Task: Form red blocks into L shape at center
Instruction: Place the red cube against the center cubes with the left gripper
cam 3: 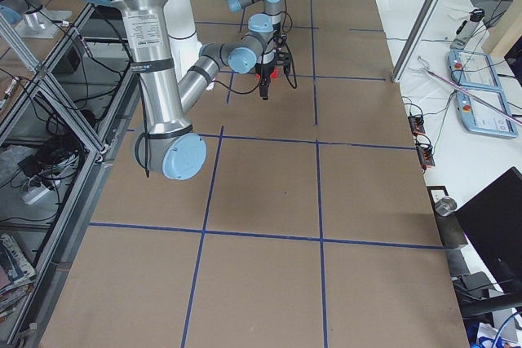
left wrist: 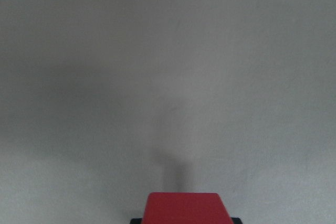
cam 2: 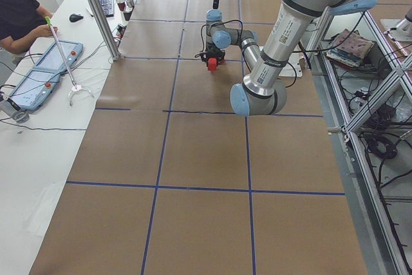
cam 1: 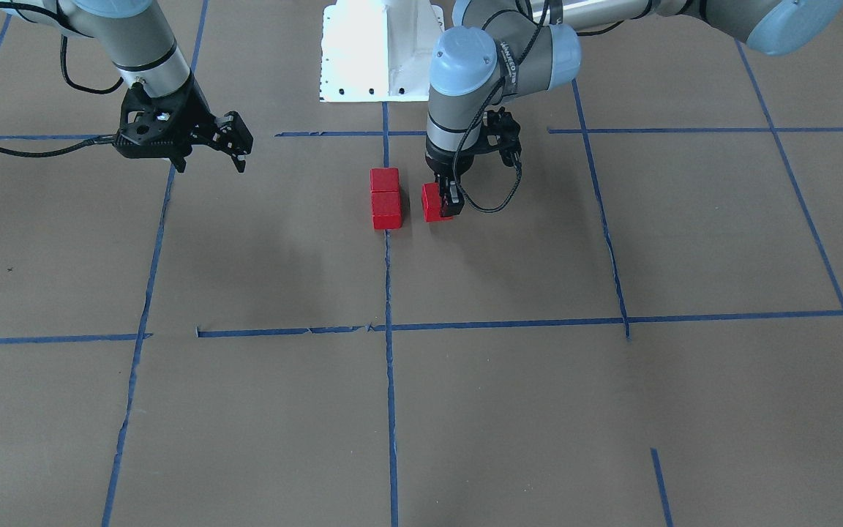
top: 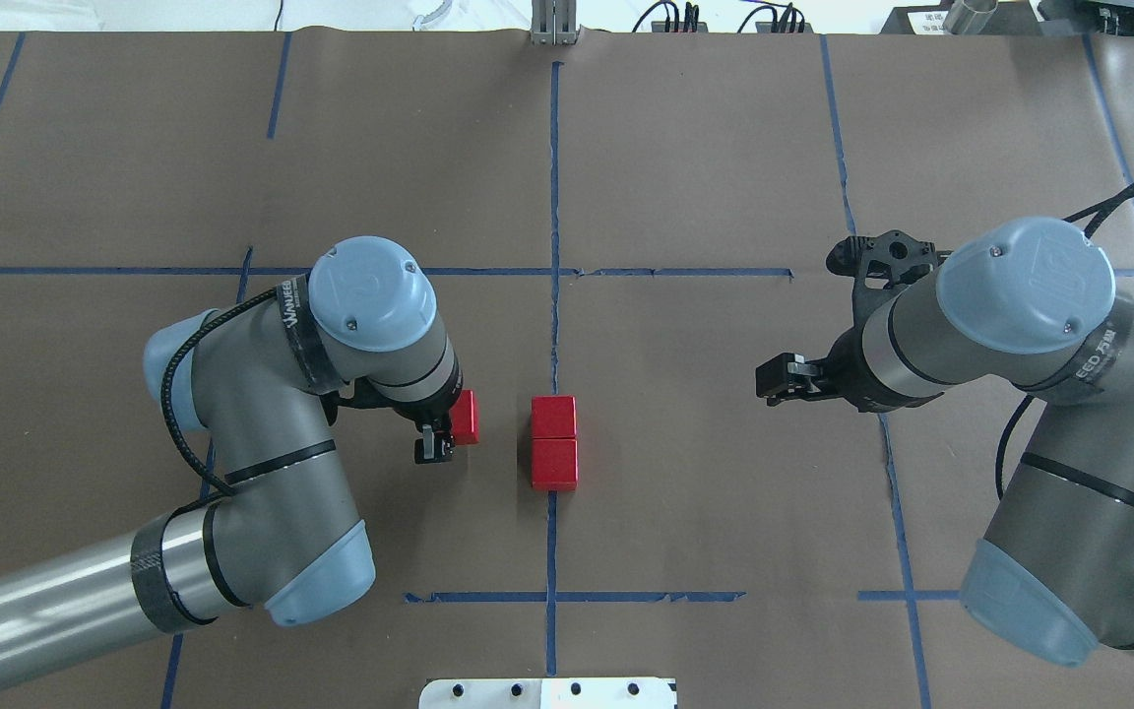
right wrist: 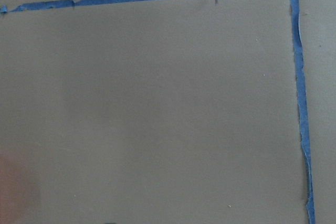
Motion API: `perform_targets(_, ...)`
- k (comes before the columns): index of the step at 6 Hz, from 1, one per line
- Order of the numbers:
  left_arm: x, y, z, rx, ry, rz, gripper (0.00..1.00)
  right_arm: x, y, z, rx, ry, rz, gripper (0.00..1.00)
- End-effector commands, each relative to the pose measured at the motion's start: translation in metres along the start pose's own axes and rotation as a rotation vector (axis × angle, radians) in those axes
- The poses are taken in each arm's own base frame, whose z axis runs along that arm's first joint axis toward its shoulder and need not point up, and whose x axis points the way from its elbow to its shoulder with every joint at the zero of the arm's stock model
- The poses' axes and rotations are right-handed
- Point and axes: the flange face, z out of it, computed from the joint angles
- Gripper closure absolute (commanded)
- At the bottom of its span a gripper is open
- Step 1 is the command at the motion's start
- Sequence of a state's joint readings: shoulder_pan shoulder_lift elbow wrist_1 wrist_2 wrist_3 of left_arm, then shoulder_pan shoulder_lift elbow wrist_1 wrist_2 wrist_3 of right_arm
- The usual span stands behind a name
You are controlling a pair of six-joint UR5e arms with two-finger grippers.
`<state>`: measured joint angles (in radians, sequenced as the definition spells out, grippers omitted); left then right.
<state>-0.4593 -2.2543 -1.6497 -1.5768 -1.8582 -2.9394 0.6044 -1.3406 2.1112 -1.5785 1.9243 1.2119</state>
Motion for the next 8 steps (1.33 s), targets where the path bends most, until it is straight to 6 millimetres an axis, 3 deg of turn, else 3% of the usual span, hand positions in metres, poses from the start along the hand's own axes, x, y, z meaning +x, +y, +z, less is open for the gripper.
perform_targets(1,-0.003,0.011,0.007,-0.007,-0.001,-0.002,0.98,0.0,0.0,0.0,-0.001,0.0,0.0,0.0)
perform_targets(2,-0.016,0.021,0.009,-0.033,-0.003,0.018,0.98,0.0,0.0,0.0,-0.001,0.0,0.0,0.0)
perform_targets(8,-0.011,0.023,0.013,-0.022,0.033,0.021,0.98,0.001,0.0,0.001,-0.003,0.001,0.001,0.0)
